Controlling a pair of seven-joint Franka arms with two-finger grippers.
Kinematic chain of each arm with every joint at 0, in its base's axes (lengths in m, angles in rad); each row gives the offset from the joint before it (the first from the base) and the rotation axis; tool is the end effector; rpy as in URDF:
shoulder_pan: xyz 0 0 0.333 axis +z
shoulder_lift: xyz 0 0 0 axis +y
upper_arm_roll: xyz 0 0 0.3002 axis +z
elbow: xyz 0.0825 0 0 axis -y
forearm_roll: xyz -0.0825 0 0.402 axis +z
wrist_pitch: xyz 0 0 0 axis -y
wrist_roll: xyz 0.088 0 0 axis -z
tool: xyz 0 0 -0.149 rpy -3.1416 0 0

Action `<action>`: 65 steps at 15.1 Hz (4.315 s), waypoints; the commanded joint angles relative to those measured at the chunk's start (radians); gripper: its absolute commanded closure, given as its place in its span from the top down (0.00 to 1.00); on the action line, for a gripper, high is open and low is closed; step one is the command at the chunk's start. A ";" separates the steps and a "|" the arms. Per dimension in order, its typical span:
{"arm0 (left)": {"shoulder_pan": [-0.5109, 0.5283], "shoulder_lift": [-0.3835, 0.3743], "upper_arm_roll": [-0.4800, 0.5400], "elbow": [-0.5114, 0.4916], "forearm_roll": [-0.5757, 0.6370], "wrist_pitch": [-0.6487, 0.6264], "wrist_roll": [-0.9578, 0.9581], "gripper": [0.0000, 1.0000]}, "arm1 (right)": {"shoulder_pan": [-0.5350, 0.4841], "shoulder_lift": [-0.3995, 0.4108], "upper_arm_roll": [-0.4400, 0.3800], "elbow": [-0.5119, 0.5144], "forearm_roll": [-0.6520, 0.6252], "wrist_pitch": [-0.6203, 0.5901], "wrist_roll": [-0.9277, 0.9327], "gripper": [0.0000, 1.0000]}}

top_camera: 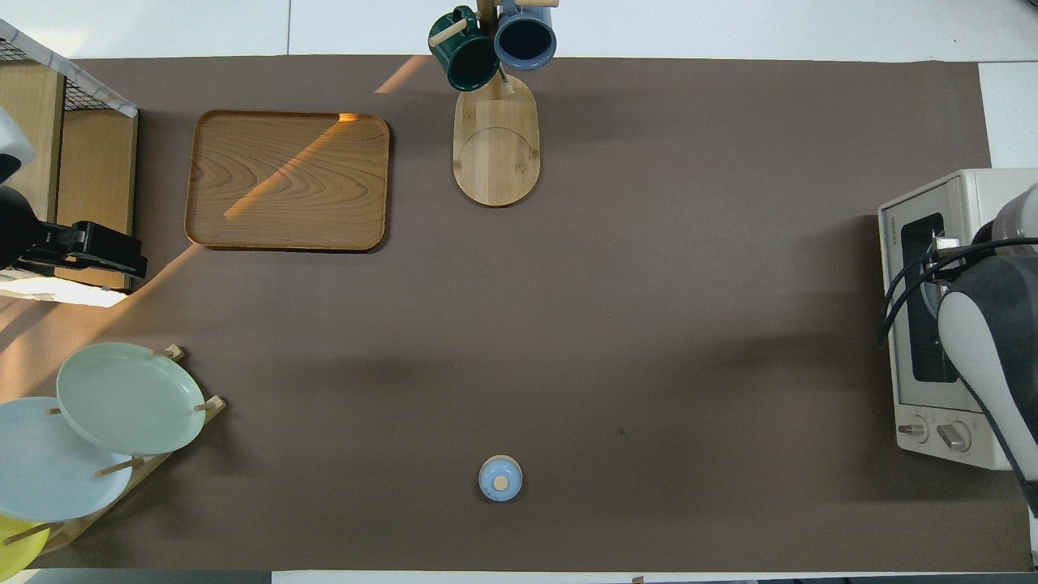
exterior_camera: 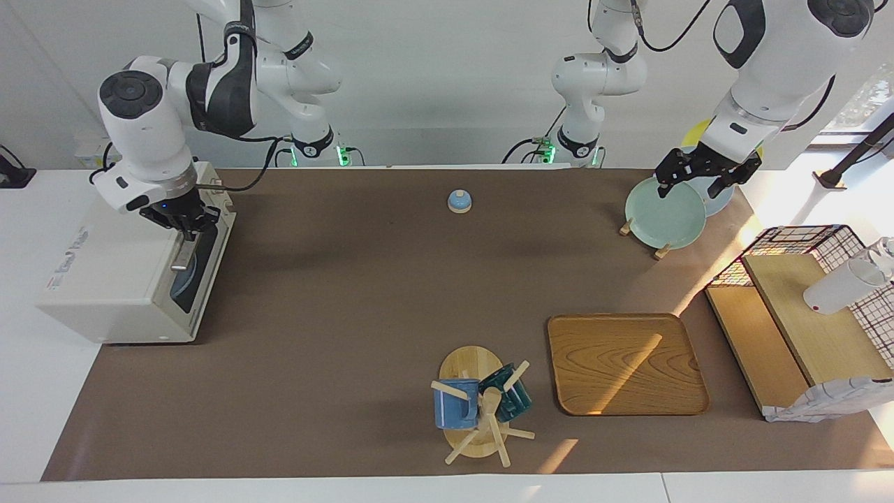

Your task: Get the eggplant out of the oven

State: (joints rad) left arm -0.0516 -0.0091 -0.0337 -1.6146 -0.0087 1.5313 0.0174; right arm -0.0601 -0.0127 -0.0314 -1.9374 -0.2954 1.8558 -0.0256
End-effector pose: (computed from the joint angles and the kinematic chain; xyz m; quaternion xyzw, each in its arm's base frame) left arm 0.5589 -0.0492 0.5473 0.9980 -0.0513 -0.0372 0.0029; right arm 0.5582 -0.0858 0.4224 0.9895 0.0136 -0.0422 0.1373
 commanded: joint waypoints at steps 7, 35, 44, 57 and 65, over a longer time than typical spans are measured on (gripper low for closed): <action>0.012 -0.005 -0.011 0.004 0.021 -0.006 0.004 1.00 | -0.012 -0.015 0.011 -0.094 -0.056 0.063 0.012 0.00; 0.012 -0.005 -0.011 0.004 0.021 -0.011 0.004 1.00 | 0.120 0.201 0.019 -0.235 0.165 0.479 0.243 0.00; 0.012 -0.006 -0.011 0.004 0.021 -0.010 0.004 1.00 | 0.194 0.180 0.030 -0.063 0.148 0.241 0.346 0.43; 0.021 -0.005 -0.009 0.002 0.021 0.012 0.010 1.00 | 0.011 0.099 0.025 -0.127 0.142 0.212 0.056 0.67; 0.029 -0.005 -0.011 -0.008 0.016 0.041 0.007 1.00 | -0.003 0.071 0.025 -0.209 0.143 0.276 0.007 0.00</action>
State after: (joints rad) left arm -0.0353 -0.0091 -0.0334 -1.6147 -0.0087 1.5541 0.0175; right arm -0.0484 0.0987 -0.0140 -2.0953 -0.1438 2.1087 0.0251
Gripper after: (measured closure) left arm 0.000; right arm 0.617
